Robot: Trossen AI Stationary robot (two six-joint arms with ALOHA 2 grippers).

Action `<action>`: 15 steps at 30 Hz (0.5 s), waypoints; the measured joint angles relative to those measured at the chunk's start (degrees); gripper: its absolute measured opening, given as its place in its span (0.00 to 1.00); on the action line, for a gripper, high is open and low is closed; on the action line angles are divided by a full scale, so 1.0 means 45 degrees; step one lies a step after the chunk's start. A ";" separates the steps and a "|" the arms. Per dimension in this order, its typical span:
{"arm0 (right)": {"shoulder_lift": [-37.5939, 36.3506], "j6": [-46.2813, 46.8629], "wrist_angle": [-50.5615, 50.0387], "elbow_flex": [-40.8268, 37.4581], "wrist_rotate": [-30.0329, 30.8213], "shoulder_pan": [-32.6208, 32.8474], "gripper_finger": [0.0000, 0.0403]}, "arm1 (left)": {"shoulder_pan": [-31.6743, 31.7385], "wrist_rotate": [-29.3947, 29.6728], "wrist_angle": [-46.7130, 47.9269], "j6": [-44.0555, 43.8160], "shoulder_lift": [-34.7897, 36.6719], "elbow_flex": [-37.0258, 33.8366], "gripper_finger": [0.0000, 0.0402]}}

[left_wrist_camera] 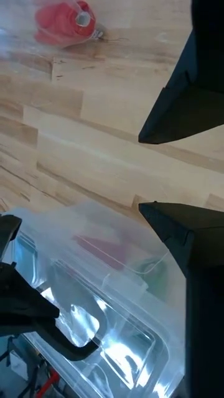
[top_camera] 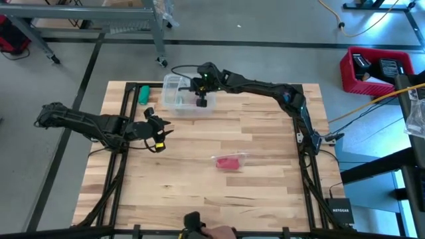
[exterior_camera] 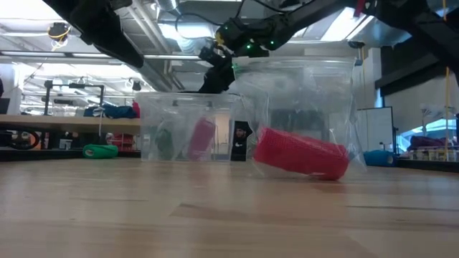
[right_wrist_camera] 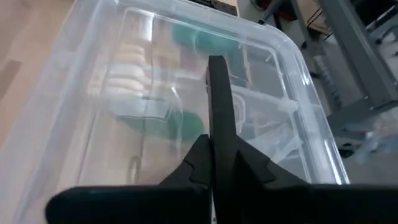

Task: Roll bandage
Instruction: Open the transparent container

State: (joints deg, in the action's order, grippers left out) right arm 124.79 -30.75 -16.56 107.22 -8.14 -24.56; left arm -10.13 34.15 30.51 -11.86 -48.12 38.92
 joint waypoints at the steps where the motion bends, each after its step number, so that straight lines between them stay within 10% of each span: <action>1: 0.0000 -0.0245 0.0022 0.0000 0.0131 0.0064 0.08 | 0.0000 0.0000 -0.0002 -0.0006 0.0000 -0.0001 0.39; 15: -0.0800 -0.1042 0.0417 -0.0005 0.1719 0.0737 0.08 | 0.0000 0.0010 0.0017 -0.0279 0.0000 0.0004 0.39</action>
State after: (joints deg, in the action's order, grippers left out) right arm 121.19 -35.44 -14.68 107.20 -0.41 -21.24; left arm -10.13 34.20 30.59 -13.11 -48.12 38.94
